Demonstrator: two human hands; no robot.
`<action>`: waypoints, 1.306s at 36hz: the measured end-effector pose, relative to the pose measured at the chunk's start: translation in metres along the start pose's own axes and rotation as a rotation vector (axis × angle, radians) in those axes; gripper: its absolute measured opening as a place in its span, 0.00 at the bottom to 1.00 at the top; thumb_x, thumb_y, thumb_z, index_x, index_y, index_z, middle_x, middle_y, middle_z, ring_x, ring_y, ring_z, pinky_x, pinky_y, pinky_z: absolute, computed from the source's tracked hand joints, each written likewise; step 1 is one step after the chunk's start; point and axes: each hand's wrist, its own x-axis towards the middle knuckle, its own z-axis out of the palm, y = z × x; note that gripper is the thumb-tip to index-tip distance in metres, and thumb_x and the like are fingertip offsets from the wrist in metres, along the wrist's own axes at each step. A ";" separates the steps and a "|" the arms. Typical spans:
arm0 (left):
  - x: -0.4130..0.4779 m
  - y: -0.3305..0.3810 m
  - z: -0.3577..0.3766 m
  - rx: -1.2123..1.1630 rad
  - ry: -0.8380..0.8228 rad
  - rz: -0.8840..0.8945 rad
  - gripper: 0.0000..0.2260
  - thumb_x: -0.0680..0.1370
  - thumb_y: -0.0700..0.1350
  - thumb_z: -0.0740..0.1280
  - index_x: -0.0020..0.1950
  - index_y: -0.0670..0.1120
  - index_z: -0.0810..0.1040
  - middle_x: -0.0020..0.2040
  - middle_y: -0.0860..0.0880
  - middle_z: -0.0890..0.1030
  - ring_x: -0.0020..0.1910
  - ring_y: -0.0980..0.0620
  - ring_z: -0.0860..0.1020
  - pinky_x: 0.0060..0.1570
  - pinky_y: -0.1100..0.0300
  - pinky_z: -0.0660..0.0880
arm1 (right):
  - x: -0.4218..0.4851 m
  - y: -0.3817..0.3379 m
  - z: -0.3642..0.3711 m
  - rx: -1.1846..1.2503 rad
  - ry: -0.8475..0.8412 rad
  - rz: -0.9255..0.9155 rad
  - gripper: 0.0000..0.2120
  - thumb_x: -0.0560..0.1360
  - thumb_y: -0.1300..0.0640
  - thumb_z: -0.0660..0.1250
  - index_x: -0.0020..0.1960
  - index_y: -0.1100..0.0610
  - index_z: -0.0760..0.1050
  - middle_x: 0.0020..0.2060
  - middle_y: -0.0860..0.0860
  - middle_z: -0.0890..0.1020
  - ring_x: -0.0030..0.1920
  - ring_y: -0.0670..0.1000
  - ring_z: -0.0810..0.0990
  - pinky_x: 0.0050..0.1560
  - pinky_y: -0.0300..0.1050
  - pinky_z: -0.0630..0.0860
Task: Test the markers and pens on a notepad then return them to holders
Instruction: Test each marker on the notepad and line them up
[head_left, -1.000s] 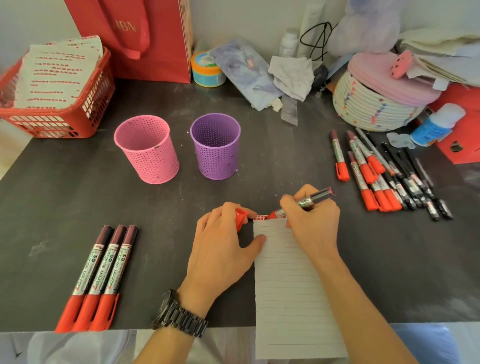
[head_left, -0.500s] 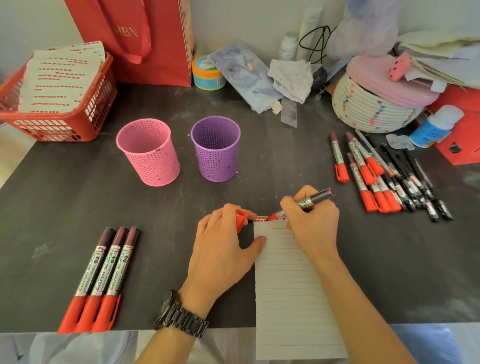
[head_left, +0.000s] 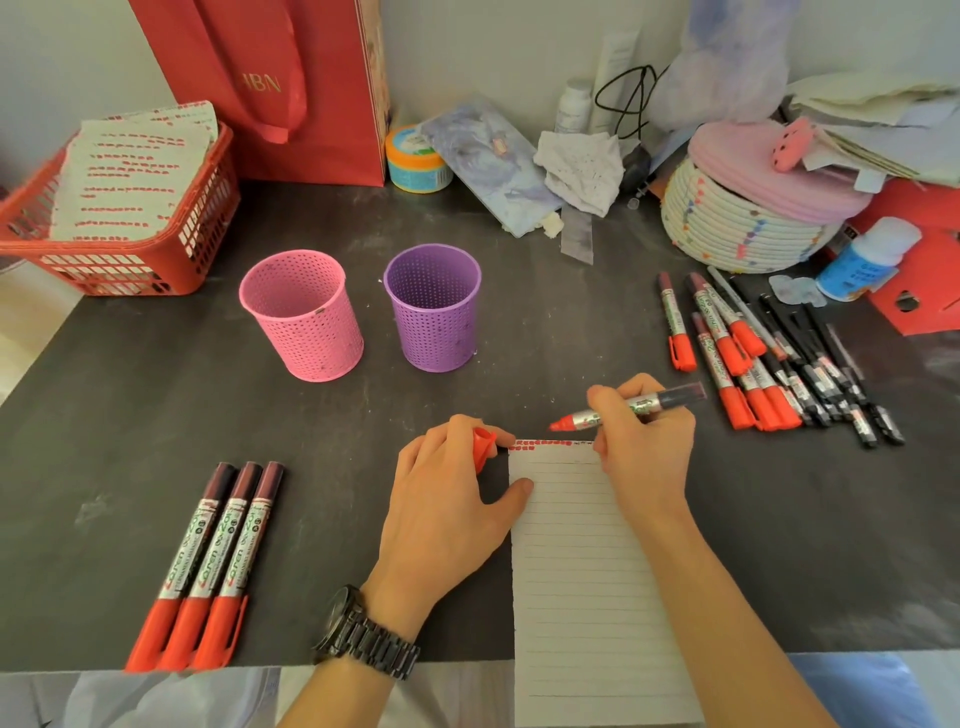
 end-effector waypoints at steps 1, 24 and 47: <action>0.000 0.000 0.000 -0.001 -0.002 0.001 0.18 0.72 0.64 0.71 0.55 0.66 0.66 0.51 0.73 0.66 0.56 0.68 0.60 0.64 0.63 0.55 | 0.000 0.000 0.000 0.016 -0.002 -0.001 0.15 0.71 0.55 0.69 0.29 0.49 0.69 0.20 0.48 0.72 0.22 0.45 0.70 0.25 0.37 0.68; -0.008 -0.003 -0.003 -0.232 0.096 -0.004 0.14 0.74 0.68 0.50 0.51 0.64 0.68 0.47 0.64 0.75 0.50 0.64 0.74 0.45 0.67 0.70 | -0.034 -0.011 -0.045 0.482 -0.156 0.214 0.14 0.80 0.60 0.62 0.39 0.52 0.79 0.33 0.61 0.83 0.24 0.53 0.73 0.25 0.40 0.70; -0.013 0.000 -0.013 -0.308 0.035 0.033 0.13 0.73 0.67 0.58 0.57 0.73 0.71 0.52 0.71 0.78 0.47 0.60 0.79 0.42 0.72 0.72 | -0.037 -0.005 -0.039 0.228 -0.099 0.128 0.23 0.70 0.32 0.70 0.30 0.49 0.74 0.27 0.54 0.78 0.24 0.49 0.71 0.26 0.39 0.69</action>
